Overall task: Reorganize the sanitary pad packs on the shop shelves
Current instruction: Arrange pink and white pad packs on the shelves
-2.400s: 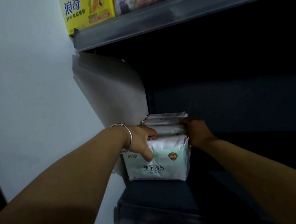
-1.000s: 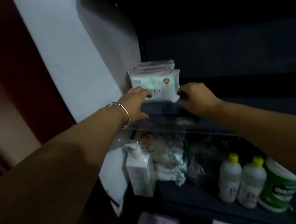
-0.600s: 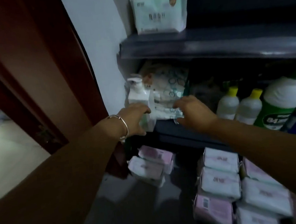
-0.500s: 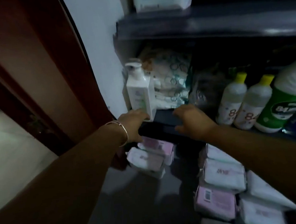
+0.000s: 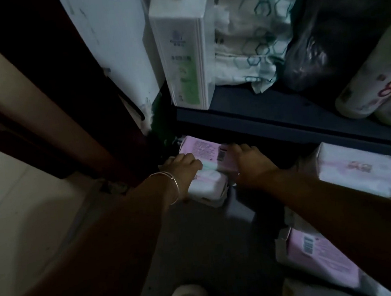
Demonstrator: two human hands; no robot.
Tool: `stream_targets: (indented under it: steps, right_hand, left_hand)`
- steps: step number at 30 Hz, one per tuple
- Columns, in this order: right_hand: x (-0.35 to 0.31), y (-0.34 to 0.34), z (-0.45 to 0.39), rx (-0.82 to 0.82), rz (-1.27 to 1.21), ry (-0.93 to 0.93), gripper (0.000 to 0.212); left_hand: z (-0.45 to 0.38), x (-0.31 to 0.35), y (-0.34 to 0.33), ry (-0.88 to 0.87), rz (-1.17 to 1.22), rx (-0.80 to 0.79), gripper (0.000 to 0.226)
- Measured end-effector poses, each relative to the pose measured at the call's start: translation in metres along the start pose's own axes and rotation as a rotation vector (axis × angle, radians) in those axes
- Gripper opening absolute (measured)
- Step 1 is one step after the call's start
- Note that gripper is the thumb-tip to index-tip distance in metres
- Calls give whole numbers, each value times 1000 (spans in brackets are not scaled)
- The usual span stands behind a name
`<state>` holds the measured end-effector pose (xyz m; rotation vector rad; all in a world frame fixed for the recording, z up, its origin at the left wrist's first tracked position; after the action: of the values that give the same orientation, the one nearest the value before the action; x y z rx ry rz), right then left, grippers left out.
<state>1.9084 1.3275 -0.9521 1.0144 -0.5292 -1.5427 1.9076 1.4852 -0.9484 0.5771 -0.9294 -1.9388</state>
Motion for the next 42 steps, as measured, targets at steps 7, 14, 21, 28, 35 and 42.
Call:
stream_targets:
  steps: [7, 14, 21, 28, 35, 42]
  right_hand:
    - [4, -13, -30, 3, -148, -73, 81]
    - [7, -7, -29, 27, -138, -74, 67]
    - [9, 25, 12, -28, -77, 10, 48]
    - [-11, 113, 97, 50, -64, 132, 40]
    - [-25, 205, 196, 265, -136, 181, 55]
    - [-37, 284, 295, 423, -289, 263, 42]
  left_hand:
    - [-13, -1, -5, 27, -63, 54, 63]
    - [-20, 1, -5, 26, -119, -39, 66]
    - [17, -6, 34, -66, 53, -216, 79]
    - [96, 3, 123, -21, 163, -162, 82]
    - [198, 31, 219, -24, 203, 6, 85]
    - [284, 65, 298, -44, 165, 143, 78]
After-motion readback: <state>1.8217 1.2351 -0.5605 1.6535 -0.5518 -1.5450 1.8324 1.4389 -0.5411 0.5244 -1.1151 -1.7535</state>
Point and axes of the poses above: each hand's wrist, its own z-axis away from the middle knuckle, its own y-axis out of the back of the hand, x = y × z, the point moved 4 cm from there along -z, towards the middle knuckle, and after that the axes turned 10 degrees about -x, right-handed, at the moved point
